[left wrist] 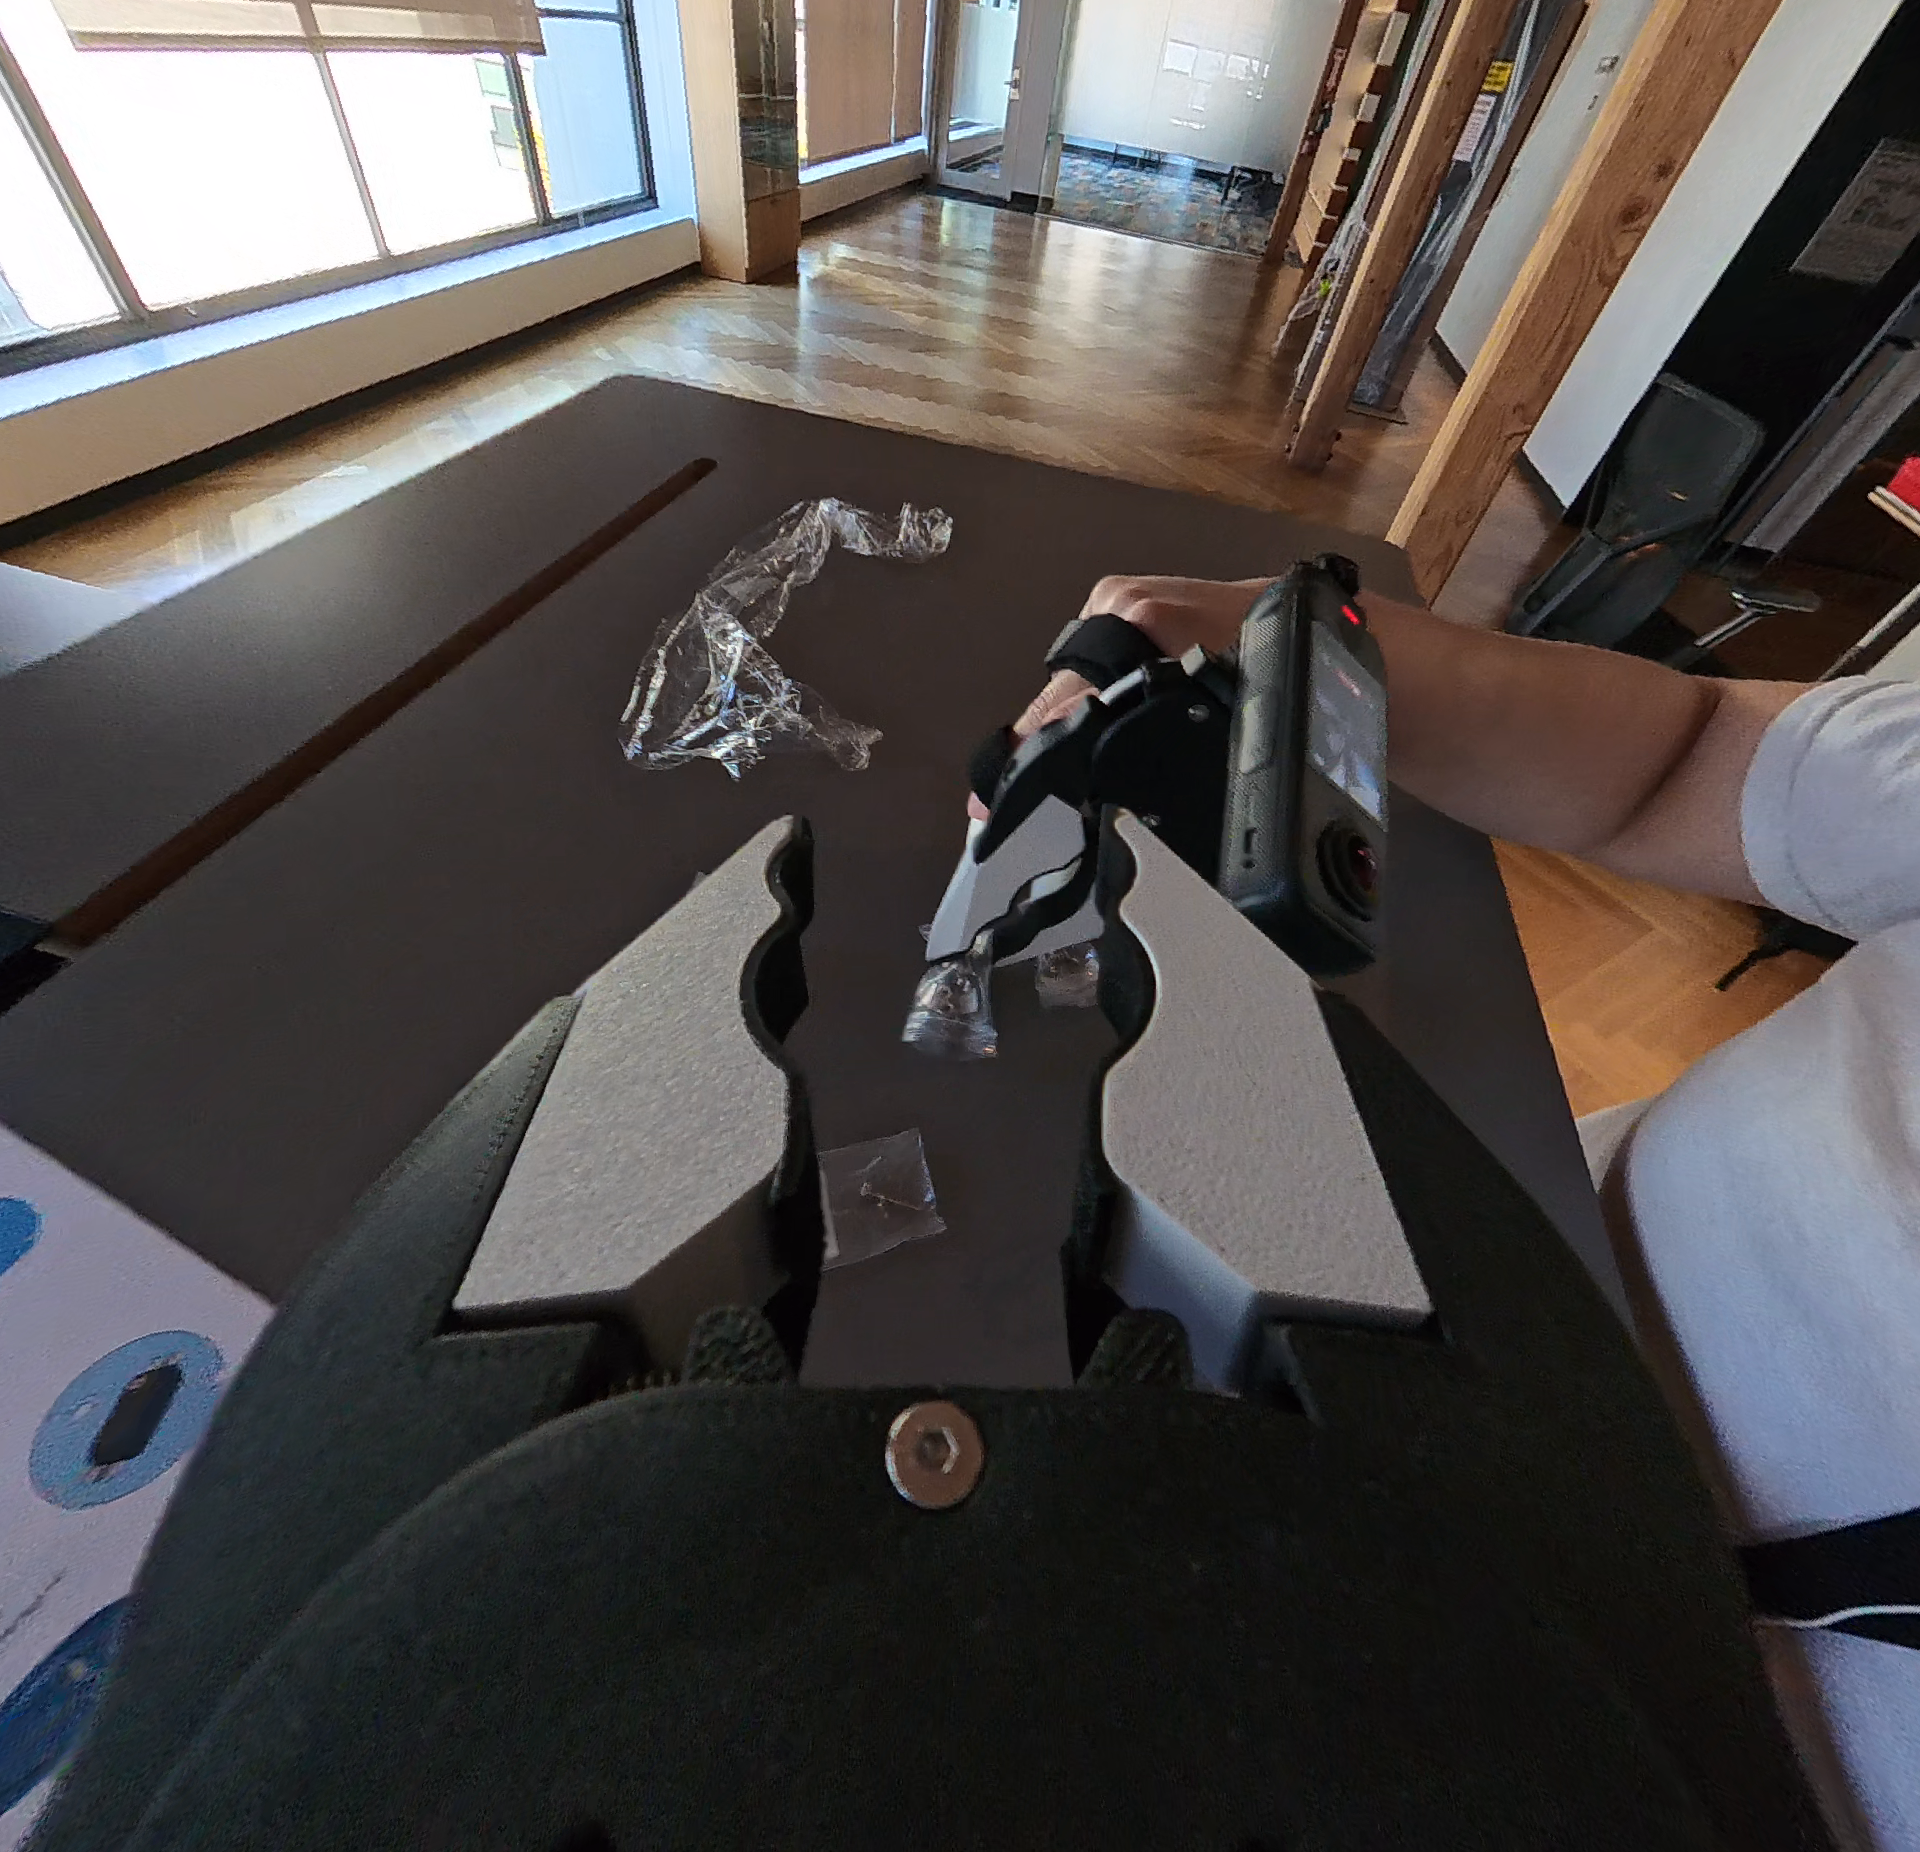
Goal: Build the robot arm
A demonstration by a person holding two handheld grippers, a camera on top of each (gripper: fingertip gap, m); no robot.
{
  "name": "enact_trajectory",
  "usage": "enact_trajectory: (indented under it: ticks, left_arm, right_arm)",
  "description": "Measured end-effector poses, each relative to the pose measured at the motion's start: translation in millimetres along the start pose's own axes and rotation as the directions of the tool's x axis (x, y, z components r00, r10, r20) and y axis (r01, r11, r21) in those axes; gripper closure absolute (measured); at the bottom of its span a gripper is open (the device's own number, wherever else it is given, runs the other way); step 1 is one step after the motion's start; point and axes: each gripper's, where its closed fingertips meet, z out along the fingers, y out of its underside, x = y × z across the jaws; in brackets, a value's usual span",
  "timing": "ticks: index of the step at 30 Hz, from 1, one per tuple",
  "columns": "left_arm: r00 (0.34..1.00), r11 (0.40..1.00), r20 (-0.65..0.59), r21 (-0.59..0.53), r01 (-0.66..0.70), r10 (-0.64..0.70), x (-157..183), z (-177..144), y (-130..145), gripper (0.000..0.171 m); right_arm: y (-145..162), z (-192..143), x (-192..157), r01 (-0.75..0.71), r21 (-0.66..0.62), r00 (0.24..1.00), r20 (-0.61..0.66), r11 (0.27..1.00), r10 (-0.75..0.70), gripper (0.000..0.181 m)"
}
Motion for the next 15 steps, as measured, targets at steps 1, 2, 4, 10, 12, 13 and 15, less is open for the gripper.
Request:
enact_trajectory:
  ticks: [1, 2, 4, 10, 12, 13, 15]
  left_arm:
    - [1.0, 1.0, 0.018, 0.008, -0.01, 0.009, -3, -5, -5, 0.116]
    - [0.999, 1.0, 0.045, 0.023, -0.018, 0.017, -8, -13, -12, 0.116]
    - [0.992, 0.997, 0.122, 0.066, -0.031, 0.023, -20, -35, -31, 0.117]
    - [0.894, 0.991, 0.444, 0.087, -0.105, 0.056, -62, -118, -66, 0.117]
    - [0.879, 0.989, 0.474, 0.104, -0.107, 0.045, -62, -135, -74, 0.117]
    - [0.875, 0.988, 0.482, 0.112, -0.103, 0.037, -61, -141, -77, 0.117]
    - [0.865, 0.991, 0.501, 0.106, -0.087, 0.022, -61, -149, -78, 0.117]
  right_arm:
    - [0, 0, 0, 0.017, -0.001, 1.0, -0.014, 1.0, -0.017, 0.17]
    - [1, 0, 1, 0.007, 0.003, 1.0, -0.017, 1.0, -0.007, 0.17]
    - [2, 1, 2, -0.035, 0.024, 0.999, -0.014, 0.999, 0.035, 0.169]
    - [4, 2, 6, -0.036, 0.032, 0.998, -0.059, 0.999, 0.038, 0.17]
    - [5, 2, 6, -0.041, 0.014, 0.997, -0.058, 0.999, 0.042, 0.17]
    - [5, 2, 5, -0.03, -0.001, 0.998, -0.058, 1.0, 0.03, 0.17]
    - [3, 3, 6, -0.007, 0.004, 0.997, -0.073, 1.0, 0.007, 0.17]
